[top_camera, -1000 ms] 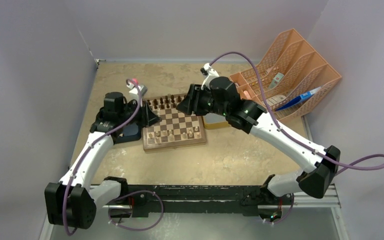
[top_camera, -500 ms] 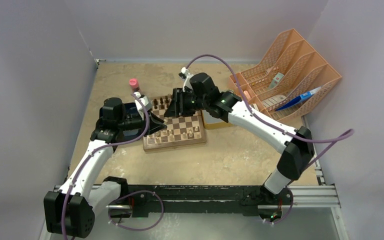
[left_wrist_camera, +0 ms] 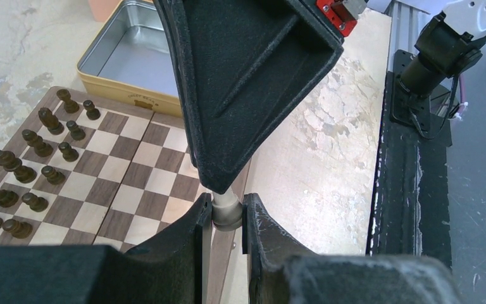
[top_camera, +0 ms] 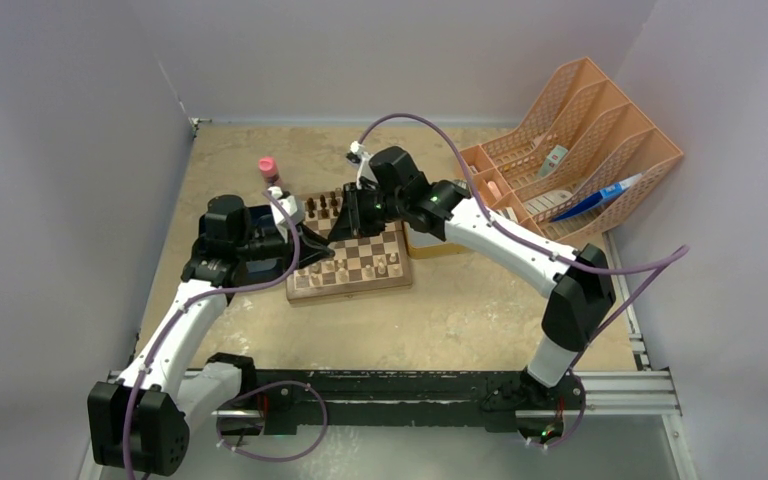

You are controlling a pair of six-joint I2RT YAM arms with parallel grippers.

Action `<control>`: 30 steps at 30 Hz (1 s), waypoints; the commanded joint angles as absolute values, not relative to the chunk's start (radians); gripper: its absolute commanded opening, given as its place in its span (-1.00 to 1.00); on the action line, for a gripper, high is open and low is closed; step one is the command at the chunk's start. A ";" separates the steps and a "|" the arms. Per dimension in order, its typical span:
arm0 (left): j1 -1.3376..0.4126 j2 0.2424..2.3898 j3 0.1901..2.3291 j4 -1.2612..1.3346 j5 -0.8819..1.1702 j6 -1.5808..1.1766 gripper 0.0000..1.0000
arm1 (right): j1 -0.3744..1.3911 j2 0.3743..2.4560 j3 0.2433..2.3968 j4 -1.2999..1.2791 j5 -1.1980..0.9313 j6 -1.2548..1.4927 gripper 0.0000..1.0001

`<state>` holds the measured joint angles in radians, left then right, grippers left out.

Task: Set up the chess pieces on the board
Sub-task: Place the chess piece on the chessboard.

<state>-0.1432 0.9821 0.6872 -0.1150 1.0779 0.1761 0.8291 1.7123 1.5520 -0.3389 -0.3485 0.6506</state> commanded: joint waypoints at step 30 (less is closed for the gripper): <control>0.074 1.254 1.127 -0.750 0.438 -0.705 0.48 | 0.996 1.353 1.019 0.276 0.077 -0.074 -0.78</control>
